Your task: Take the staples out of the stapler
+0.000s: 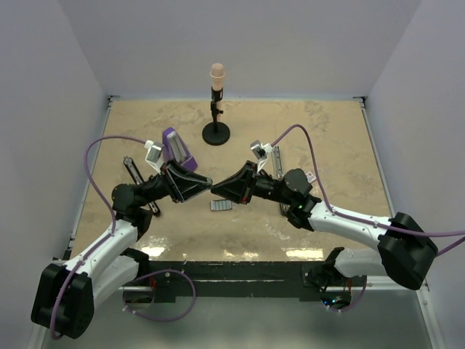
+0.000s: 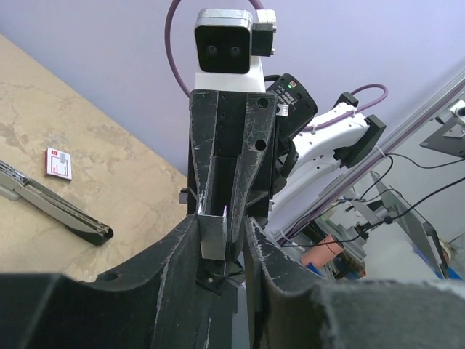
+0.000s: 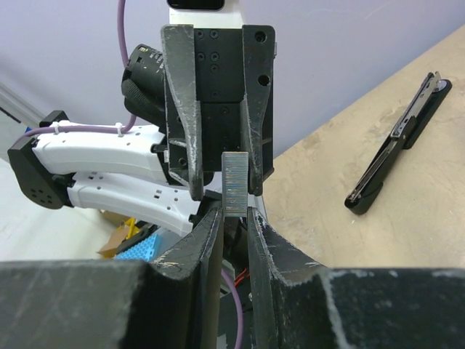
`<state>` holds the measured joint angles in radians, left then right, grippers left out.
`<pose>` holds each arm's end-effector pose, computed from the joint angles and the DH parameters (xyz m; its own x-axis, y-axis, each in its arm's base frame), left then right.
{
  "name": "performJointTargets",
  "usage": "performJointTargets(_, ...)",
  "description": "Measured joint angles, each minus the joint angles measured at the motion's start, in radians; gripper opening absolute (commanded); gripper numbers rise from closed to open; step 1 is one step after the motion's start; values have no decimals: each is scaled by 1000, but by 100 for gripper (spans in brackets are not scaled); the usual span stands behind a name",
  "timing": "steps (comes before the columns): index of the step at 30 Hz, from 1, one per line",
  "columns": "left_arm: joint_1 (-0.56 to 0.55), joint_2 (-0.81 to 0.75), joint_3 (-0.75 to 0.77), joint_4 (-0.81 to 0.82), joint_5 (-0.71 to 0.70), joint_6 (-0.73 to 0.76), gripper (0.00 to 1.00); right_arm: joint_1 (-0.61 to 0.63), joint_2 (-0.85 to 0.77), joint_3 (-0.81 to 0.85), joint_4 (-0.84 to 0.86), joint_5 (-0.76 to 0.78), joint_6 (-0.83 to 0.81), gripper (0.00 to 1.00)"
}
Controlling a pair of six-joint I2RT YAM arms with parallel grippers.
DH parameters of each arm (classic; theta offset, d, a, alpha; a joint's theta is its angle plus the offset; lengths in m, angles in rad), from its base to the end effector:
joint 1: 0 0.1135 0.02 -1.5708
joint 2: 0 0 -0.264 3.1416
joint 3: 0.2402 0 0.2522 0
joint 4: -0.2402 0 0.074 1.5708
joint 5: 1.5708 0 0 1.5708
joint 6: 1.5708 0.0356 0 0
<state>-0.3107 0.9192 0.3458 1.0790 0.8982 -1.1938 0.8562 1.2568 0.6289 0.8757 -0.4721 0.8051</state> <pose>0.1651 -0.0823 0.2875 -0.6132 -0.4115 -0.6743 0.7387 0.0037 -0.6740 0.1676 0.2179 0.2952 -0.5819 0.3091 -0.7523 -0.7823 0.0401 0.6216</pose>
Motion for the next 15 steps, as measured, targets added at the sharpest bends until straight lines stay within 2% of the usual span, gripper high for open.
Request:
performJointTargets(11, -3, 0, -17, 21, -16, -11, 26, 1, 0, -6, 17, -11, 7, 22)
performJointTargets(13, -4, 0, -17, 21, -16, -18, 36, 1, 0, -8, 20, -14, 7, 22)
performJointTargets(15, -5, 1, -17, 27, -17, -23, 39, 1, 0, -10, 23, -14, 7, 22)
